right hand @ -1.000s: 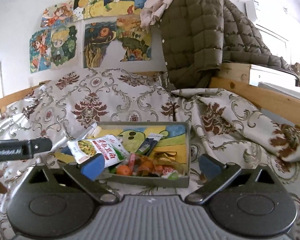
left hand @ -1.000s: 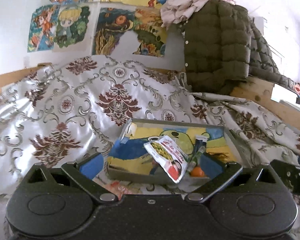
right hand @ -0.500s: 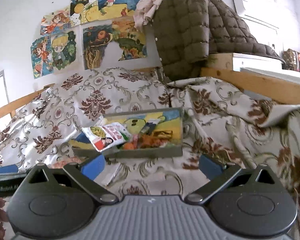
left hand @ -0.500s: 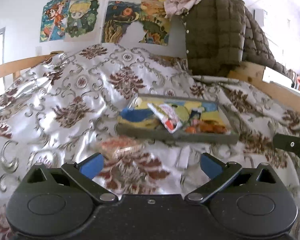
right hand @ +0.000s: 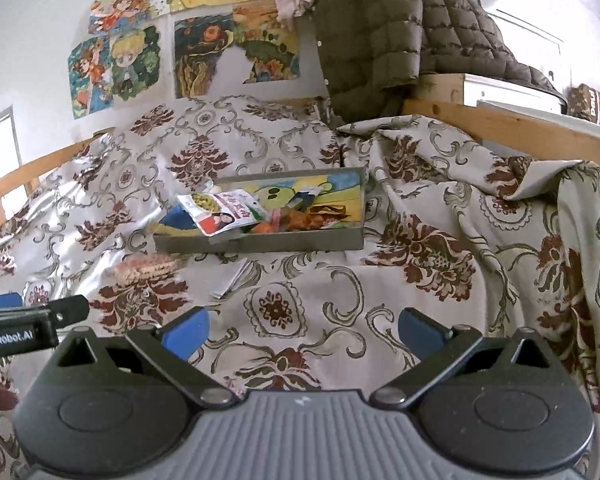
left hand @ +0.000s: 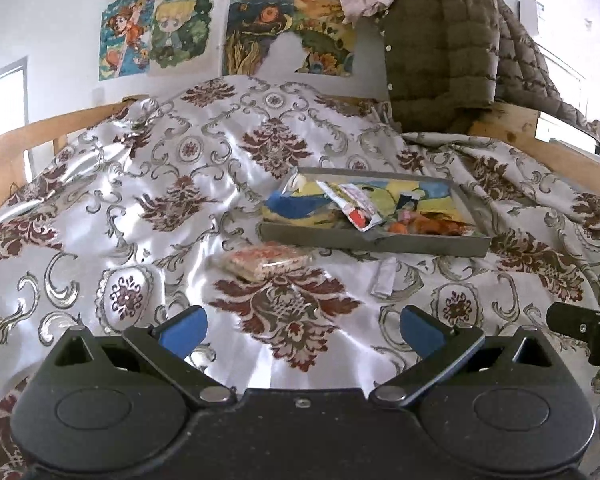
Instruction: Organize snacks
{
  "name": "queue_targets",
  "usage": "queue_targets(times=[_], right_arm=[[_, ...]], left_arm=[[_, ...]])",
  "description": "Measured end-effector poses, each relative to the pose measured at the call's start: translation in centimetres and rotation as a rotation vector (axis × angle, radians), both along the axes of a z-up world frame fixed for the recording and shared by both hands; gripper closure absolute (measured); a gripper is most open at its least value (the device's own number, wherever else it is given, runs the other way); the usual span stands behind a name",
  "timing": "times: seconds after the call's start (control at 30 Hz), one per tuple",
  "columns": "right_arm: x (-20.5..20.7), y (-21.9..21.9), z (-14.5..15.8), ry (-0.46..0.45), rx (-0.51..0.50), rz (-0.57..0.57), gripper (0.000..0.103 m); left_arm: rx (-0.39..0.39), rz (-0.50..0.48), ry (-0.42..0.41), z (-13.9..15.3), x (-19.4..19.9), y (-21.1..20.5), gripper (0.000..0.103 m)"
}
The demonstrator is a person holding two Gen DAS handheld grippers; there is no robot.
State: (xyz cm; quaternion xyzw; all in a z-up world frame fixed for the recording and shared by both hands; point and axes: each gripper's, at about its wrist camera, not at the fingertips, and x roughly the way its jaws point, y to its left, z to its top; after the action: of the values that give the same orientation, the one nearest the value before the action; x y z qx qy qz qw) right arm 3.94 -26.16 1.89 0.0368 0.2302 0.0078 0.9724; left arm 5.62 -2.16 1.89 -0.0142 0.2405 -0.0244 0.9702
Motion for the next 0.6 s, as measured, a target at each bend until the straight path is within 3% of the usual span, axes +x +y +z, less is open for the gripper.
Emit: queue_targets(times=[0.17,0.6], right_arm=[[0.1,0.5,0.0,-0.010,0.004,0.025,0.000],[0.7,1.7,-0.2,-0.019,0.001,0.077,0.000]], left_arm=[[0.044,0.047,-0.015,0.1,-0.6,0.5,0.001],[0.041,0.074,0.025,-0.5,-0.2,1.5,0.001]])
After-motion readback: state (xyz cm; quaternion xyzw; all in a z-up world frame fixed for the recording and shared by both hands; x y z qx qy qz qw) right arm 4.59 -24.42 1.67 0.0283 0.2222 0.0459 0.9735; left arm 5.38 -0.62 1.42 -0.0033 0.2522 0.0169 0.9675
